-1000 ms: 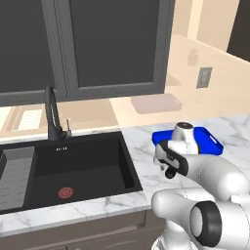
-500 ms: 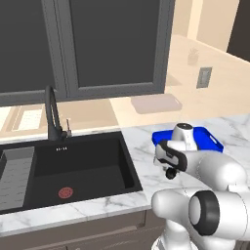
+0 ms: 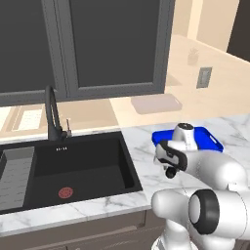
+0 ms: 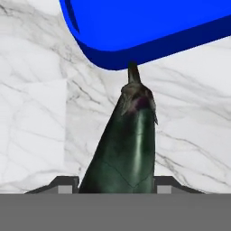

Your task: Pick up all produce items and place them in the sink. Turn on the sink faucet to wash them. Then turn the sink off and put them in the tray.

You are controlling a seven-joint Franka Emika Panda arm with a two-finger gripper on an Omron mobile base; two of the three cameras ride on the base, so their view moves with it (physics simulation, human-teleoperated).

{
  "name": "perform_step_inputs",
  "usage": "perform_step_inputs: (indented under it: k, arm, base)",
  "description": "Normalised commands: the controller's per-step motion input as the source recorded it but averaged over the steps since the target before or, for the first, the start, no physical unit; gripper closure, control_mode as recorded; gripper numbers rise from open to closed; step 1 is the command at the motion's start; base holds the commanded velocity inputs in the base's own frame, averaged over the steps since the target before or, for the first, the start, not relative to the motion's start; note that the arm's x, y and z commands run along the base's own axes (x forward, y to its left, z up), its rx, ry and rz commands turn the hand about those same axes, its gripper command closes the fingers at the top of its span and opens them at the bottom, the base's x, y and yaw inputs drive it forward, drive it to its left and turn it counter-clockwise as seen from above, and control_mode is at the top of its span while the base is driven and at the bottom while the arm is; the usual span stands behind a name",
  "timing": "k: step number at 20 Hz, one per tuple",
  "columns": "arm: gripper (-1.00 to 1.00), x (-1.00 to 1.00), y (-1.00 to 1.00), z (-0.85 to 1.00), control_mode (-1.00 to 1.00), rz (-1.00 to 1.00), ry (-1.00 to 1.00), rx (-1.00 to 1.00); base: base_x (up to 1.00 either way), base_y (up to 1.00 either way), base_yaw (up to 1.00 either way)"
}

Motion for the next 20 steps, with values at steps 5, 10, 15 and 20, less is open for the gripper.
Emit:
perform_step_inputs:
  k: [5,10,15,20]
  arm:
    - [1.0,-0.1,0.12,0.27,-1.0,0.0,-0.09,0.0]
    - [1.0,-0.12,0.53,0.59,-1.0,0.0,-0.07,-0.05]
    - [1.0,0.02,0.98,0.44,-1.0,0.02,0.0,-0.07]
    - [1.0,0.12,1.0,0.13,-1.0,0.08,0.0,-0.02]
  base:
    - [0.0,0.0,0.0]
    - [0.0,0.0,0.0]
    - [0.0,0.0,0.0]
    - [0.0,0.0,0.0]
